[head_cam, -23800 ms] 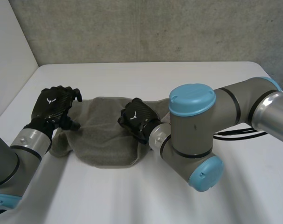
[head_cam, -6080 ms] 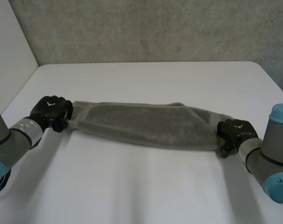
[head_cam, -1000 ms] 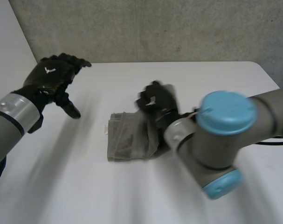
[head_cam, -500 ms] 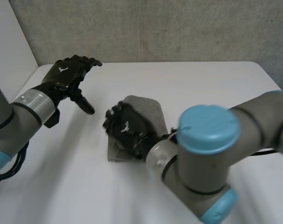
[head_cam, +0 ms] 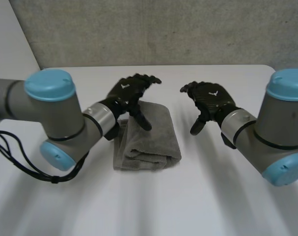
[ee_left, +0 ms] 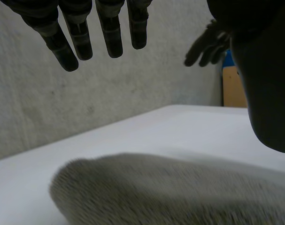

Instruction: Fold the towel.

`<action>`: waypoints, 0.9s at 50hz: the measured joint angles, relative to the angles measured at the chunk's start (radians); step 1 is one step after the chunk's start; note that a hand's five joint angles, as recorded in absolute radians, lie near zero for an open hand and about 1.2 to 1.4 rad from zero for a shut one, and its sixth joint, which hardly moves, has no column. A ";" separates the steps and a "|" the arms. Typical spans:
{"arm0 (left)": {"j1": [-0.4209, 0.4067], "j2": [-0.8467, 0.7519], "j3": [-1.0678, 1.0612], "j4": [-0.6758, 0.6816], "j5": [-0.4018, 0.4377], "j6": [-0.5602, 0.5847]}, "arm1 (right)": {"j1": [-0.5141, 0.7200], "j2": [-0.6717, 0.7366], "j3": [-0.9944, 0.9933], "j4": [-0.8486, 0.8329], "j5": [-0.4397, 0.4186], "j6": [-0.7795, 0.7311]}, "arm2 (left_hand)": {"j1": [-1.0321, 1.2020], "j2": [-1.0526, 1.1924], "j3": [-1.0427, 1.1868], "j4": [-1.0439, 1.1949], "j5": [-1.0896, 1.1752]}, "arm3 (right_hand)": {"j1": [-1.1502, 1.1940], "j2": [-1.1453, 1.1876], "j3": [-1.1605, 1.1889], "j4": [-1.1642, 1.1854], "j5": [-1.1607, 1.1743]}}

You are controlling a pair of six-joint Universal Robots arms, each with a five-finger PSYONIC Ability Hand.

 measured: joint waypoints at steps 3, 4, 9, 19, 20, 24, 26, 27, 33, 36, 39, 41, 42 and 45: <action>-0.015 -0.054 0.034 -0.006 -0.002 0.004 | 0.005 0.066 -0.054 0.024 -0.010 0.046 | 0.000 0.002 0.002 0.001 0.004 | 0.000 0.000 0.000 0.000 0.000; -0.019 -0.071 0.041 -0.009 -0.005 0.005 | 0.007 0.094 -0.076 0.036 -0.015 0.066 | 0.000 0.004 0.002 0.002 0.011 | 0.000 0.000 0.000 0.000 0.000; -0.025 -0.115 0.050 -0.022 -0.029 0.013 | 0.018 0.210 -0.176 0.089 -0.052 0.141 | 0.007 0.021 0.013 0.006 0.043 | 0.000 0.000 0.000 0.000 0.000; 0.011 -0.093 -0.076 -0.060 -0.104 0.119 | 0.074 0.354 -0.296 0.155 -0.104 0.172 | 0.028 0.039 0.040 0.031 0.066 | 0.000 0.000 0.000 0.000 0.000; 0.016 -0.082 -0.096 -0.062 -0.111 0.132 | 0.081 0.359 -0.302 0.156 -0.105 0.171 | 0.028 0.039 0.040 0.031 0.066 | 0.000 0.000 0.000 0.000 0.000; 0.031 -0.028 -0.183 -0.057 -0.126 0.167 | 0.108 0.374 -0.326 0.156 -0.103 0.168 | 0.029 0.039 0.040 0.031 0.066 | 0.000 0.000 0.000 0.000 0.000; 0.033 -0.004 -0.215 -0.051 -0.128 0.174 | 0.120 0.380 -0.336 0.156 -0.100 0.167 | 0.029 0.039 0.040 0.031 0.066 | 0.000 0.000 0.000 0.000 0.000; 0.034 0.007 -0.229 -0.048 -0.129 0.176 | 0.125 0.383 -0.341 0.156 -0.099 0.167 | 0.029 0.039 0.040 0.031 0.066 | 0.000 0.000 0.000 0.000 0.000; 0.040 0.062 -0.296 -0.010 -0.130 0.180 | 0.159 0.407 -0.375 0.158 -0.090 0.164 | 0.029 0.039 0.040 0.031 0.066 | 0.000 0.000 0.000 0.000 0.000; 0.047 0.071 -0.313 0.008 -0.129 0.179 | 0.172 0.418 -0.388 0.159 -0.087 0.161 | 0.029 0.039 0.040 0.031 0.065 | 0.000 0.000 0.000 0.000 0.000; 0.063 0.071 -0.327 0.019 -0.128 0.179 | 0.181 0.428 -0.398 0.161 -0.079 0.150 | 0.029 0.039 0.040 0.031 0.066 | 0.000 0.000 0.000 0.000 0.000; 0.074 0.069 -0.334 0.023 -0.128 0.179 | 0.184 0.433 -0.402 0.163 -0.072 0.141 | 0.029 0.039 0.040 0.031 0.066 | -0.001 0.000 0.000 0.000 0.000; 0.083 0.067 -0.339 0.024 -0.127 0.179 | 0.185 0.435 -0.404 0.164 -0.067 0.134 | 0.029 0.039 0.040 0.031 0.066 | -0.002 0.000 0.000 0.000 0.000; 0.097 0.067 -0.349 0.025 -0.124 0.180 | 0.185 0.436 -0.407 0.170 -0.051 0.114 | 0.028 0.039 0.040 0.031 0.066 | -0.005 0.000 -0.001 0.000 0.000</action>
